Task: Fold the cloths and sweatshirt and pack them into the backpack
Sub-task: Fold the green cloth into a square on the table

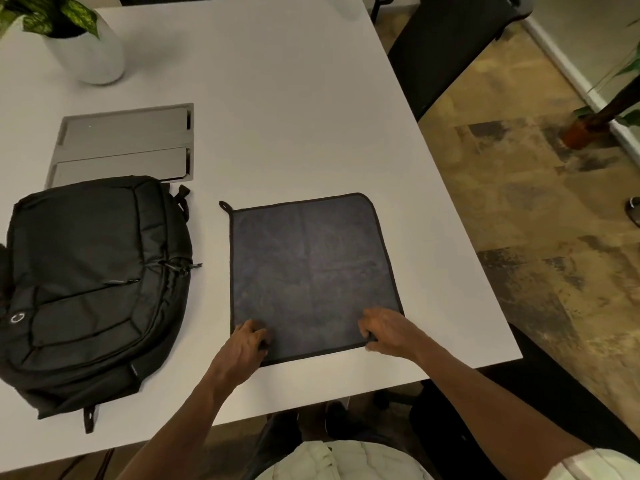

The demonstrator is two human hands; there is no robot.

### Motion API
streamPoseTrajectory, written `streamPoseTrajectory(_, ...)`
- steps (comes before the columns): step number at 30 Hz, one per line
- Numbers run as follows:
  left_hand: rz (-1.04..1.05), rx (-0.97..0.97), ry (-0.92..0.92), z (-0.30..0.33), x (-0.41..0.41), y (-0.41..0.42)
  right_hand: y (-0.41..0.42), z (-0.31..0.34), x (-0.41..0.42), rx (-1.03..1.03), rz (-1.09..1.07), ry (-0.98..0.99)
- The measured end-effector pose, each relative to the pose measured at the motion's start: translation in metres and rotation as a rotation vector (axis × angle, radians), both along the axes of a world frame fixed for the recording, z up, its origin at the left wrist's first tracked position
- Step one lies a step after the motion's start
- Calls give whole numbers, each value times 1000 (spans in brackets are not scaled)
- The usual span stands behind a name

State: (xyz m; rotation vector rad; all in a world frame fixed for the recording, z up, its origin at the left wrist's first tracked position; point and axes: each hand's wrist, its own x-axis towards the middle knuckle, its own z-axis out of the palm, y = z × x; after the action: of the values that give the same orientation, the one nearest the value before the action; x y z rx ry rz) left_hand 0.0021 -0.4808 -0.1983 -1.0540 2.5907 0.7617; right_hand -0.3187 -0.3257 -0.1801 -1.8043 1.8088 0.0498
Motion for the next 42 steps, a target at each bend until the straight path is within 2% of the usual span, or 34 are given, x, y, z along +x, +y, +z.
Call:
streamPoseTrajectory(8,-91,-11,-192,1,-5,7,3,8,2,123,-15,103)
streamPoseTrajectory(13,16,-71,-152,6,-8,20,3,12,6,73,-46,130)
streamPoseTrajectory(19,198,-32,-24,13,-3,15,3,13,-9,-257,69,229)
streamPoseTrajectory(21,247,-93,77,20,-5,8,2,15,-13,-364,83,262)
streamPoseTrajectory(23,204,-172,136,35,-9,4,-1,17,-18,-426,71,244)
streamPoseTrajectory(26,155,-238,225,53,-12,0,-10,19,-27,-434,-18,167)
streamPoseTrajectory(29,256,-117,363,65,-13,-4,-18,23,-44,-323,-216,-28)
streamPoseTrajectory(31,291,-69,337,68,-11,-15,-20,27,-58,-318,-367,-195)
streamPoseTrajectory(34,228,-102,349,70,-2,-28,-23,36,-77,-263,-567,-391)
streamPoseTrajectory(36,334,-31,376,67,5,-36,-24,45,-86,-194,-666,-503)
streamPoseTrajectory(38,436,84,386,68,10,-42,-21,56,-92,-130,-721,-593)
streamPoseTrajectory(42,452,312,351,72,21,-47,-11,66,-101,16,-651,-675)
